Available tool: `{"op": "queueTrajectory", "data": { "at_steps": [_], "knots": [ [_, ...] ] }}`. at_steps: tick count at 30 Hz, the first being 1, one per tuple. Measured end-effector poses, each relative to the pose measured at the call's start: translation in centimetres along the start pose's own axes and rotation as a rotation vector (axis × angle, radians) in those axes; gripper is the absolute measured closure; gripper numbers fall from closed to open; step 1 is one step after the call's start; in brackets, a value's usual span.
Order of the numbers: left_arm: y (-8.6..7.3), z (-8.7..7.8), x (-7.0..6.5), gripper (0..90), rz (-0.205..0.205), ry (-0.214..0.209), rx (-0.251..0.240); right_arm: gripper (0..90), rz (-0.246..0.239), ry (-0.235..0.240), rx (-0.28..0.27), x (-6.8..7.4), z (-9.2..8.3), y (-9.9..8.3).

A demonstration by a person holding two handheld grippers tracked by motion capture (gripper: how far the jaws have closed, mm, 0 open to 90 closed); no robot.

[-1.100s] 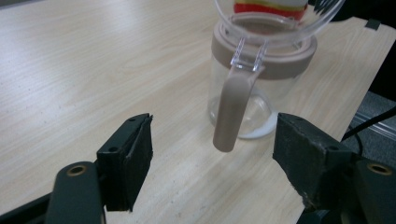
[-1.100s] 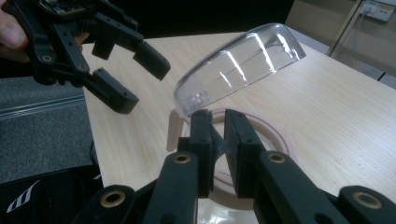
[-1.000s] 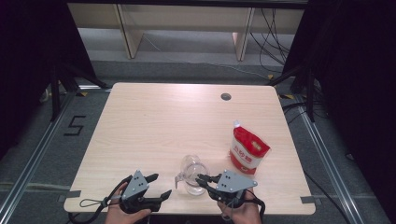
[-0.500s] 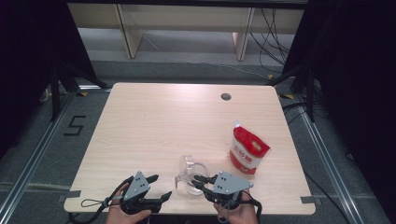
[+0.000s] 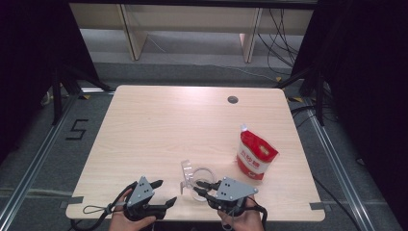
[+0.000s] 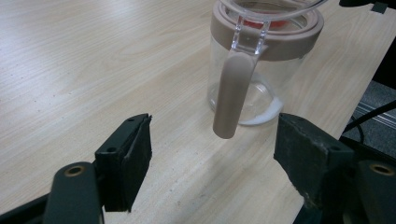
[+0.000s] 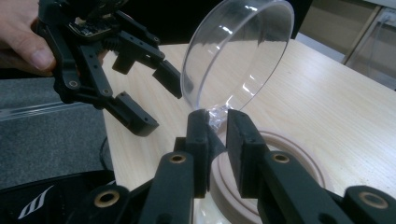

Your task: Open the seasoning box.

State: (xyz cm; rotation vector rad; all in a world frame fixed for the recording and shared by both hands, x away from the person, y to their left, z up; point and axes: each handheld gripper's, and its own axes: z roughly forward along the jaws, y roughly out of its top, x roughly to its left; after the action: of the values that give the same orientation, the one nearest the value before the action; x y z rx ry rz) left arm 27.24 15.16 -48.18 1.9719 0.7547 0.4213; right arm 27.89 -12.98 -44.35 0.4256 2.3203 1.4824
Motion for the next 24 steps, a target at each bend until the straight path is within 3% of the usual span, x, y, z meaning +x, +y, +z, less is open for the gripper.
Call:
{"op": "queueTrajectory", "data": {
  "at_steps": [9, 10, 13, 14, 15, 16, 18, 20, 21, 24],
  "knots": [
    [0.0, -0.1, -0.1, 26.8, -0.017, 0.007, 0.008, 77.5, 0.011, 0.006, -0.002, 0.4, 0.3, 0.1],
    [-0.1, -0.1, -0.1, 26.6, -0.028, 0.001, 0.007, 75.7, 0.020, -0.003, -0.007, 0.2, 0.1, 0.1],
    [0.0, 0.0, 0.0, 27.1, -0.012, -0.021, 0.005, 73.4, 0.024, -0.009, -0.008, 0.0, -0.3, 0.0],
    [0.0, 0.0, 0.0, 27.0, -0.007, -0.022, 0.015, 71.8, 0.026, -0.007, -0.001, -0.1, -0.6, -0.1],
    [-0.1, 0.0, -0.2, 26.6, -0.036, -0.021, 0.017, 70.1, 0.030, -0.014, -0.005, -0.2, -0.8, -0.3],
    [-0.1, 0.1, -0.2, 24.9, -0.040, -0.018, 0.012, 68.1, 0.037, -0.017, -0.004, -0.2, -1.2, -0.5],
    [-0.1, 0.0, 0.1, 23.2, -0.006, -0.016, 0.026, 63.6, 0.051, -0.037, -0.010, -0.5, -1.9, -0.8],
    [0.0, -0.1, 0.1, 22.5, -0.001, -0.013, 0.028, 62.0, 0.049, -0.053, -0.006, -0.9, -2.7, -1.1],
    [-0.1, -0.1, -0.1, 22.5, -0.035, -0.018, 0.023, 61.0, 0.052, -0.065, -0.005, -1.0, -3.0, -1.3],
    [-0.1, -0.1, -0.1, 22.3, -0.042, -0.018, 0.022, 57.3, 0.081, -0.095, -0.003, -1.8, -4.6, -1.9]
  ]
}}
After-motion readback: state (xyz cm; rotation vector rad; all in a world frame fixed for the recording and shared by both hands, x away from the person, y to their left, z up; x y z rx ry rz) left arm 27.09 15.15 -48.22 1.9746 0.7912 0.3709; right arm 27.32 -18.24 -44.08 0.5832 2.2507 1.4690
